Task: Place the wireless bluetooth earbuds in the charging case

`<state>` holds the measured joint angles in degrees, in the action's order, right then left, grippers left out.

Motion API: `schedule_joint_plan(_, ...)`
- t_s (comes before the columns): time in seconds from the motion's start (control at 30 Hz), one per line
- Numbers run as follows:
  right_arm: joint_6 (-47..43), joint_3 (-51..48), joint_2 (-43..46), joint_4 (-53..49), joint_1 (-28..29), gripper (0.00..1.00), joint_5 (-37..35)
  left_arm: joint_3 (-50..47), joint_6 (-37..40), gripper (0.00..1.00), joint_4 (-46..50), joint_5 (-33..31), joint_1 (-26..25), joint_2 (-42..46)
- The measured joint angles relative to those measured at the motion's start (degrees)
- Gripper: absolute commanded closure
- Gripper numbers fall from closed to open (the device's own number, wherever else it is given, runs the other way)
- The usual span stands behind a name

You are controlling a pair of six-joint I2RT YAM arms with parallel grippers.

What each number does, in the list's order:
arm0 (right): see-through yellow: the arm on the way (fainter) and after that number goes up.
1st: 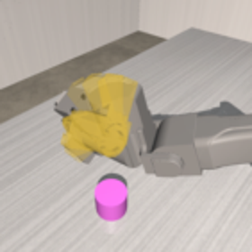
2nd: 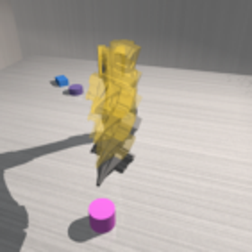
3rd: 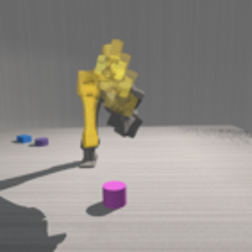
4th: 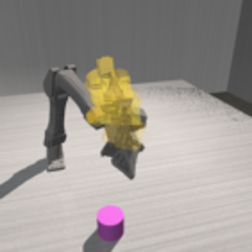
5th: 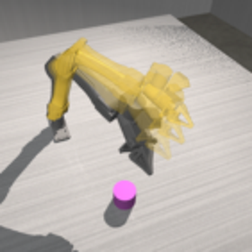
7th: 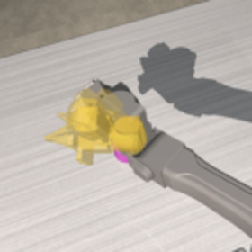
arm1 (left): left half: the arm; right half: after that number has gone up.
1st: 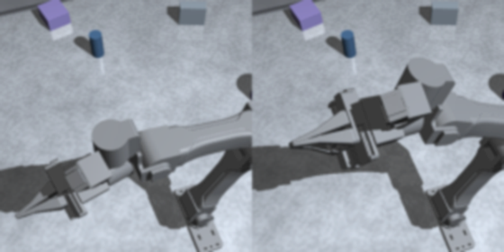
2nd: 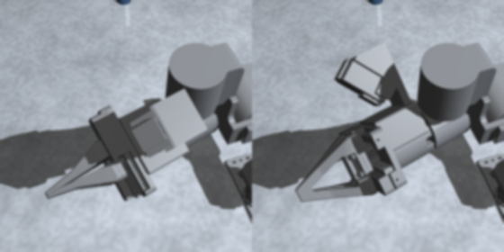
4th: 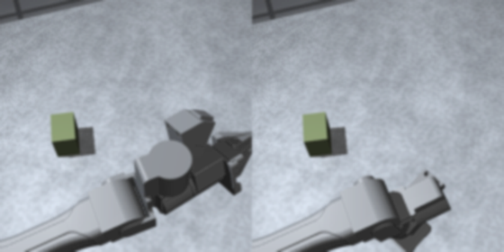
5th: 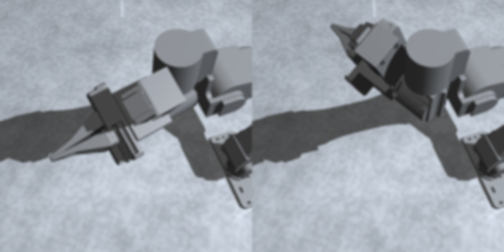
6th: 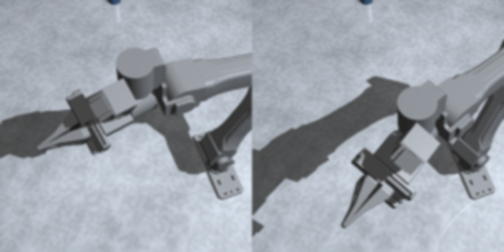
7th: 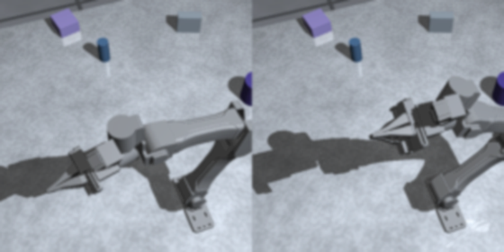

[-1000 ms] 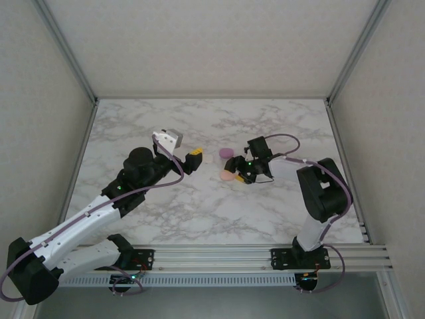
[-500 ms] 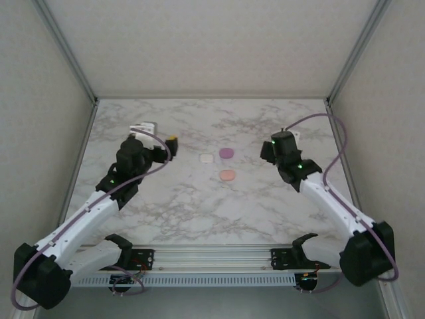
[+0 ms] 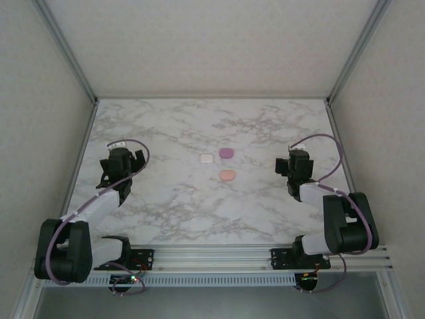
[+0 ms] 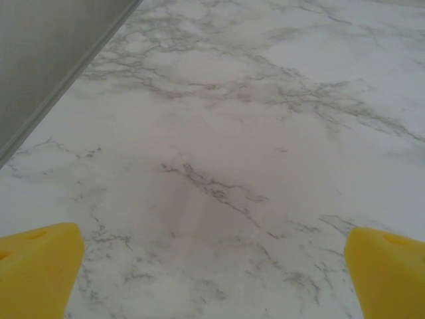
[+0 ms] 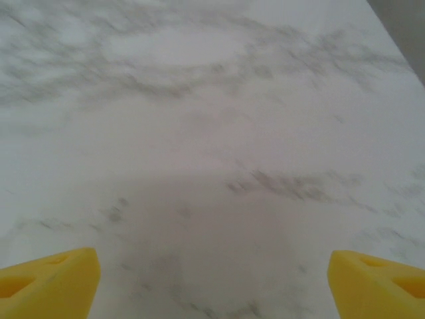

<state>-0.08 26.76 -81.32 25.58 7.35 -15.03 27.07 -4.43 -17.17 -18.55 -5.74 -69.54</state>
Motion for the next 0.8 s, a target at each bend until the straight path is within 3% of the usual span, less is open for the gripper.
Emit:
schedule_joint_plan(0.23, -1.53, -5.75, -4.96, 18.8, -2.25, 0.1, 12.26, -3.3, 1.75, 0.0, -14.88, 3.74, 1.62, -7.89)
schedule_joint_plan(0.27, -1.64, -6.6, -5.7, 19.06, -2.43, 0.05, 13.22, -3.48, 1.92, 0.0, -16.65, 4.72, 2.01, -9.07)
schedule_joint_plan(0.3, -1.49, -6.82, -6.34, 18.93, -2.49, 0.01, 13.51, -3.65, 2.1, 0.0, -18.62, 5.7, 2.43, -10.49)
schedule_joint_plan(0.53, 0.09, -5.11, -6.71, 19.85, -2.78, 0.01, 10.97, -4.09, 3.21, 0.0, -26.47, 13.25, 3.78, -18.56)
schedule_joint_plan(0.8, 0.74, -5.03, -6.71, 20.06, -2.84, 0.01, 10.25, -4.09, 3.37, 0.0, -28.39, 13.29, 3.54, -18.58)
